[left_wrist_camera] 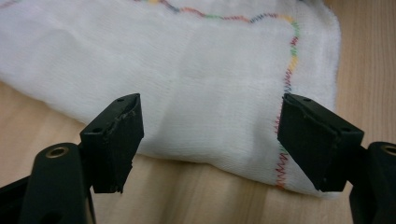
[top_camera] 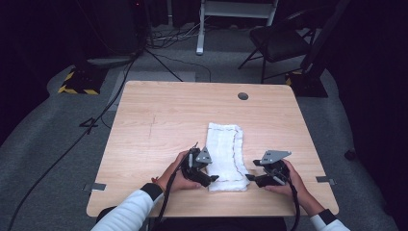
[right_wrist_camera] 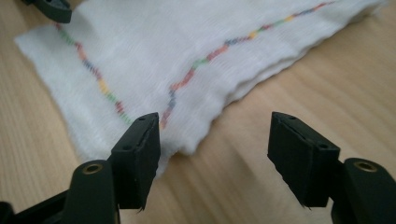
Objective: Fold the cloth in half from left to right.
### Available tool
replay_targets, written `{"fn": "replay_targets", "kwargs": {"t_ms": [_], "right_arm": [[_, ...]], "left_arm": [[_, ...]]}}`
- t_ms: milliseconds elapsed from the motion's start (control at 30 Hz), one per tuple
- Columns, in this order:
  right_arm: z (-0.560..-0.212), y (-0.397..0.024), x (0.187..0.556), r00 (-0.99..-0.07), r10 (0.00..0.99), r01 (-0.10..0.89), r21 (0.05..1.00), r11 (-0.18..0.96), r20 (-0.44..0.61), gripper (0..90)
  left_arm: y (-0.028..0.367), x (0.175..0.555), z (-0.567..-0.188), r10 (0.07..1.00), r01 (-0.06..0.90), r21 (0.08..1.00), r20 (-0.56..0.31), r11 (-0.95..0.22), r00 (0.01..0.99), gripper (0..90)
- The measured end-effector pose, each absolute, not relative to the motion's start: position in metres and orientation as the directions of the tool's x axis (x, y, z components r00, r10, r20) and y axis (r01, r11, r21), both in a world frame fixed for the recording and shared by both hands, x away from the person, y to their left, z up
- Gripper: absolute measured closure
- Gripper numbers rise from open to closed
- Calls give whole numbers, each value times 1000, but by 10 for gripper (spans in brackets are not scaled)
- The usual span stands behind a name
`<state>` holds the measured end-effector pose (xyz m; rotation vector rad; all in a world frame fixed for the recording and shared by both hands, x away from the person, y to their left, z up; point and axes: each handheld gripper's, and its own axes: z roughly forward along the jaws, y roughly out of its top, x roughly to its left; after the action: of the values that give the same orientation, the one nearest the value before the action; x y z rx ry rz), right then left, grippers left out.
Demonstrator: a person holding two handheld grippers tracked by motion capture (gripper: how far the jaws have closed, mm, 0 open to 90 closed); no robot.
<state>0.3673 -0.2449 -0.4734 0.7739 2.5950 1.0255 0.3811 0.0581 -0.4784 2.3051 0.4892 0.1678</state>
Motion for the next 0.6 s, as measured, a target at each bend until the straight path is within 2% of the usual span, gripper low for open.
{"fn": "replay_targets", "kwargs": {"t_ms": [100, 267, 600], "right_arm": [[-463, -247, 382, -812, 583, 397, 718, 571, -15, 387], [-452, -244, 416, -782, 623, 419, 726, 546, -18, 389], [-453, -224, 480, -720, 691, 453, 715, 533, -59, 407]], "left_arm": [[63, 393, -473, 431, 315, 727, -29, -611, 902, 223], [68, 412, -467, 477, 311, 735, 19, -602, 879, 224], [60, 484, -465, 618, 408, 731, 23, -547, 786, 229]]}}
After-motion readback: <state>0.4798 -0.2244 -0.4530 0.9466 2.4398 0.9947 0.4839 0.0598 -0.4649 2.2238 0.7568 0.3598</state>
